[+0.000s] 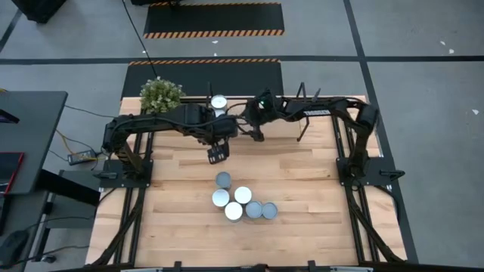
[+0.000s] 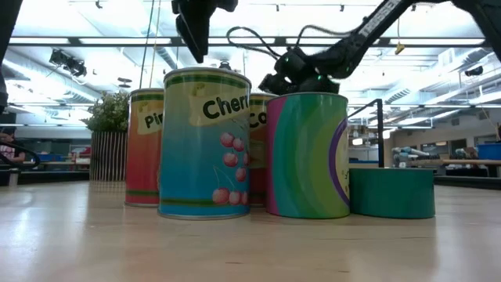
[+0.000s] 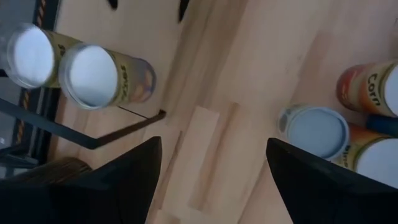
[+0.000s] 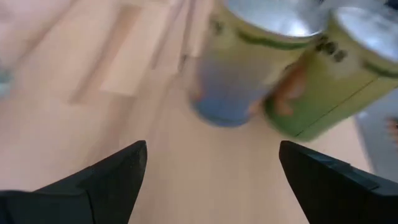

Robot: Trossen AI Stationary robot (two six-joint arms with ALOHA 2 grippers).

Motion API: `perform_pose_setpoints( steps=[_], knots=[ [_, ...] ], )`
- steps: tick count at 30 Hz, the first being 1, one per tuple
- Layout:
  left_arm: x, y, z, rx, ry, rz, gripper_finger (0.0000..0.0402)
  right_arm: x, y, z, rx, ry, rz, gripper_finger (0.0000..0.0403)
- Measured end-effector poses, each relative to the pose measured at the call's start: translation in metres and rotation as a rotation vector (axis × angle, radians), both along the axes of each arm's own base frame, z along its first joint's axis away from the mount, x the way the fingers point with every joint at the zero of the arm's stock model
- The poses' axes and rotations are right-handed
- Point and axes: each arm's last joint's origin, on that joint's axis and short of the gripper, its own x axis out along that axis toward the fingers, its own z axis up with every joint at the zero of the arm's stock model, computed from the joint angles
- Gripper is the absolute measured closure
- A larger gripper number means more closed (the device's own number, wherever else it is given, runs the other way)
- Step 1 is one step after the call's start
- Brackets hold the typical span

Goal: Pick and place cans onto a shelf
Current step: Put the canned pineapple on the shelf

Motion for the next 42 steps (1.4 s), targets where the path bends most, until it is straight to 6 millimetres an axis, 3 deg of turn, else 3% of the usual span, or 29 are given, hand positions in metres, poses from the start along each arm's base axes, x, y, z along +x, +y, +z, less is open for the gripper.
perform_pose_setpoints(
  steps=[5,10,18,25,29,36,42],
  knots=[
    [0.000,-0.019,0.000,0.006,0.002,-0.029,0.0107,-0.006,0.031,0.012,0.078,0.101,0.078,0.0030],
    [-0.005,-0.050,-0.001,0.073,0.034,-0.072,0.0110,-0.009,0.054,0.027,-0.025,0.170,0.001,0.0030],
    [-0.015,-0.097,-0.001,0.127,0.038,-0.148,0.0111,-0.032,0.078,0.063,-0.021,0.093,-0.090,0.0030],
    [-0.025,-0.137,-0.001,0.174,-0.012,-0.224,0.0111,-0.062,0.117,0.062,-0.068,0.008,-0.145,0.0030],
    [-0.025,-0.152,-0.015,0.203,-0.039,-0.248,0.0111,-0.069,0.146,0.061,-0.039,-0.051,-0.099,0.0030],
    [-0.029,-0.172,-0.052,0.215,-0.010,-0.310,0.0111,-0.060,0.189,0.051,-0.041,-0.084,0.005,0.0030],
    [-0.035,-0.182,-0.074,0.251,-0.003,-0.342,0.0111,-0.044,0.212,0.042,-0.031,-0.047,0.037,0.0030]
  ],
)
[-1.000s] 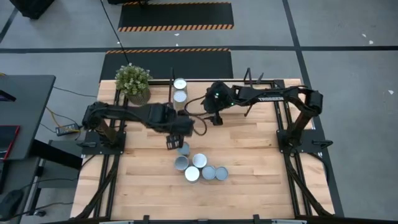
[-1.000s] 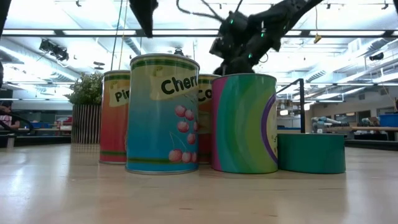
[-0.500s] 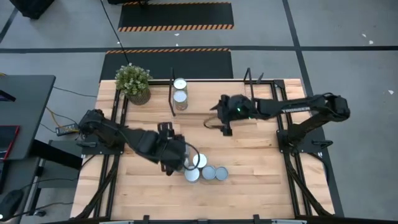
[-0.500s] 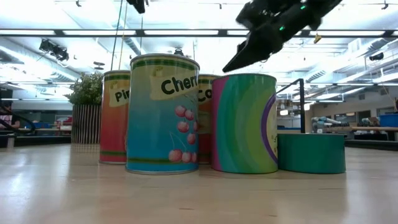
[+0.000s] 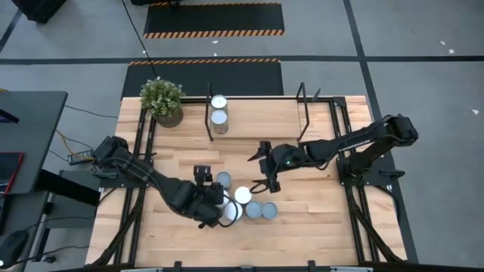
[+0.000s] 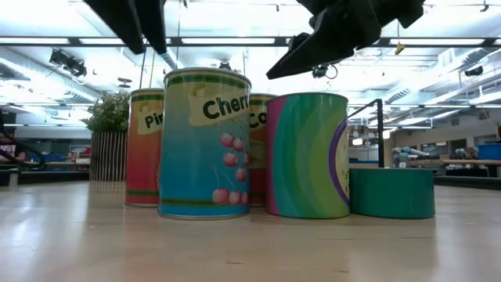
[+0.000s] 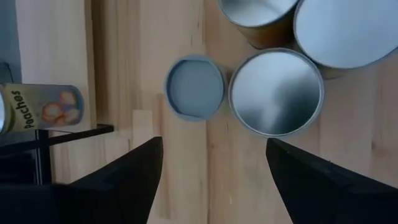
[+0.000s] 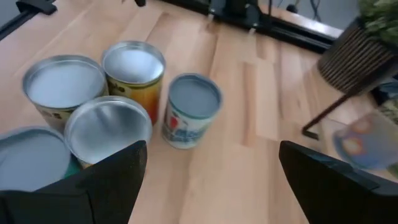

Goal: Pick and place cans onto a shelf
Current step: Put the canned pineapple on the shelf

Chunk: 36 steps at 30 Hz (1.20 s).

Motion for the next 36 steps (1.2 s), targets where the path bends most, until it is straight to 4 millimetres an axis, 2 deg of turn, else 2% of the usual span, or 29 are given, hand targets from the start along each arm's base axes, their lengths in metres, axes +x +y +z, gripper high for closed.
perform_pose_setpoints(
  steps=[10,17,23,28,32,36],
  knots=[
    [-0.015,-0.009,-0.027,0.057,0.044,-0.051,0.0111,0.029,0.023,-0.011,0.030,0.056,0.028,0.0029],
    [-0.036,-0.003,-0.039,0.019,-0.046,-0.041,0.0112,0.045,0.040,-0.010,0.025,0.099,0.057,0.0013],
    [-0.048,0.005,-0.058,-0.092,-0.159,0.003,0.0111,0.054,0.046,-0.008,0.039,0.109,0.053,0.0005],
    [-0.051,0.009,-0.085,-0.175,-0.248,0.121,0.0106,0.054,0.044,-0.006,0.014,0.109,0.024,0.0004],
    [-0.051,0.006,-0.104,-0.295,-0.287,0.145,0.0084,0.053,0.041,-0.007,0.004,0.125,0.016,0.0005],
    [-0.044,0.001,-0.105,-0.409,-0.370,0.129,0.0050,0.053,0.041,-0.007,0.006,0.127,0.013,0.0004]
  ],
)
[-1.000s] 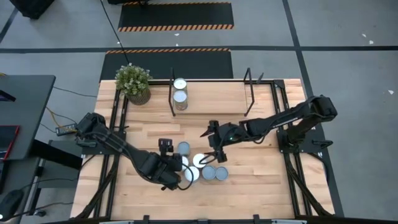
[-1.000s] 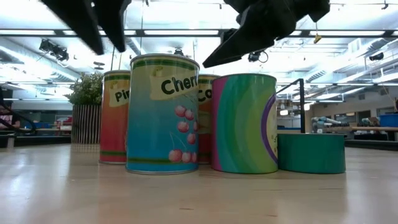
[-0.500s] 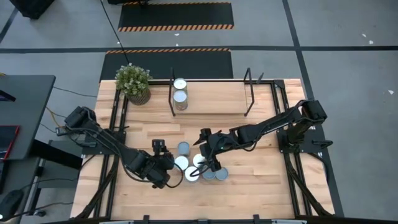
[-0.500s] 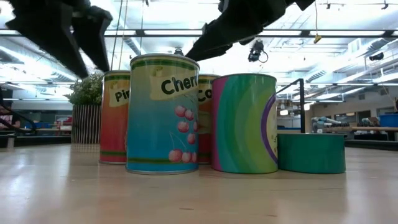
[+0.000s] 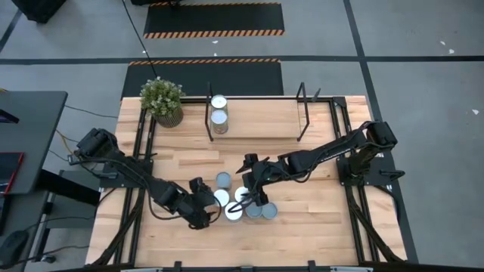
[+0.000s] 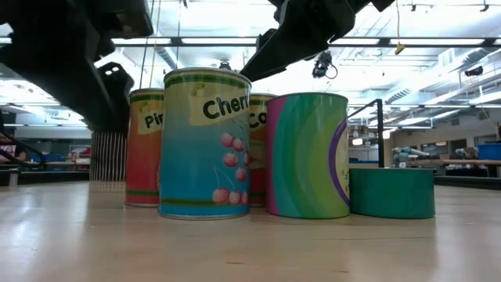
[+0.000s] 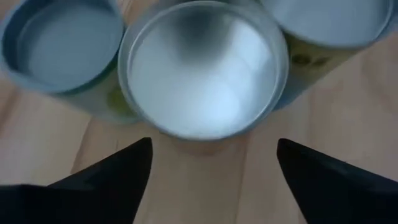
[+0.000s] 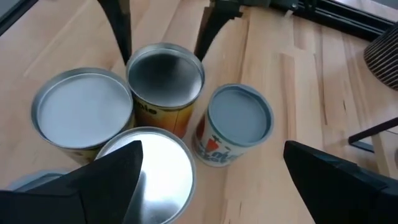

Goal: Pick and place cans onto a shelf
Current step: Put the canned pineapple on the shelf

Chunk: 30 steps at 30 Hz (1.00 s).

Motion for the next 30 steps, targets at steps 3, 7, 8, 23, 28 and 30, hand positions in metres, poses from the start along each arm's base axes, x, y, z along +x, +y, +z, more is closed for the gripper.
perform_pose_setpoints(
  steps=[3,7,8,23,28,30],
  knots=[
    [0.003,-0.001,0.002,0.002,-0.040,-0.010,0.0025,0.000,0.000,0.000,0.001,0.001,0.001,0.0004],
    [0.006,0.001,0.004,0.037,-0.083,0.022,0.0007,0.000,0.000,0.000,0.001,0.006,-0.002,0.0005],
    [0.007,0.002,0.004,0.038,-0.092,0.025,0.0006,-0.001,0.000,-0.001,0.000,0.012,-0.002,0.0005],
    [0.018,0.001,-0.008,0.104,-0.120,0.022,0.0045,-0.003,-0.001,-0.003,-0.010,0.038,0.001,0.0005],
    [0.018,0.002,-0.007,0.107,-0.117,0.027,0.0089,-0.003,-0.002,0.004,-0.055,0.081,-0.014,0.0005],
    [0.015,0.004,-0.003,0.104,-0.102,0.019,0.0098,-0.003,-0.002,0.008,-0.073,0.099,-0.014,0.0005]
  ],
)
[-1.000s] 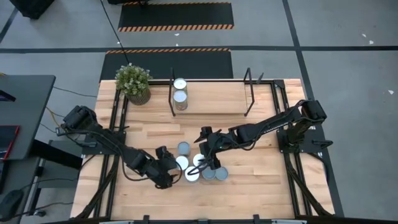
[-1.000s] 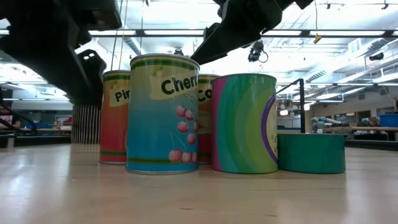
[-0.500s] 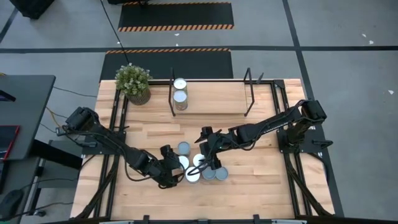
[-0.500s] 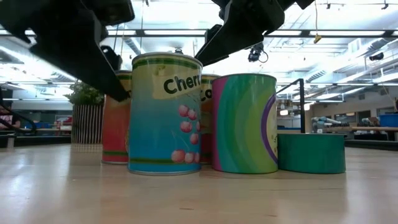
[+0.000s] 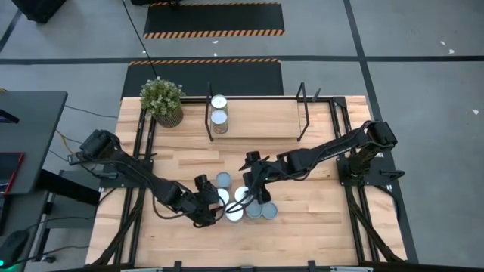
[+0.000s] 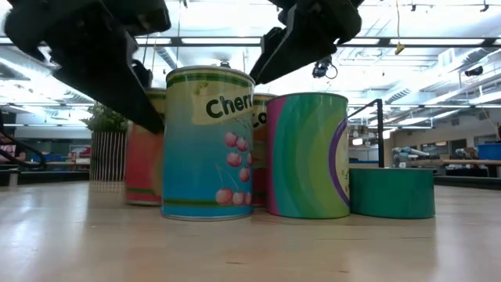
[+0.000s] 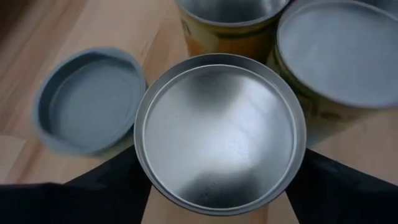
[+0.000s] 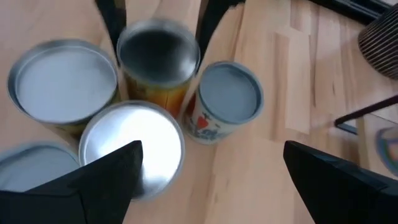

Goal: Pick and place cans onto a shelf
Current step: Put the canned pineapple on the shelf

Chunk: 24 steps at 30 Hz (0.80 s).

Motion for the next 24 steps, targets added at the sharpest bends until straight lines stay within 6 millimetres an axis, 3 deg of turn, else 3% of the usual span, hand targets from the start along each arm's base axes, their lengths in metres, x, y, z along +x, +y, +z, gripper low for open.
perform_pose_setpoints(
  steps=[7,13,17,24],
  knots=[
    [-0.011,0.006,0.052,-0.033,0.026,-0.011,0.0092,0.001,-0.005,0.014,-0.064,0.015,0.023,0.0005],
    [0.001,0.020,0.094,0.087,0.051,-0.045,0.0091,-0.006,-0.025,0.039,-0.037,-0.057,0.017,0.0008],
    [0.016,0.038,0.111,0.163,0.021,-0.079,0.0091,-0.009,-0.036,0.046,0.064,-0.126,0.047,0.0013],
    [0.031,0.064,0.117,0.182,0.010,-0.146,0.0091,-0.022,-0.044,0.031,0.115,-0.218,0.042,0.0018]
  ],
)
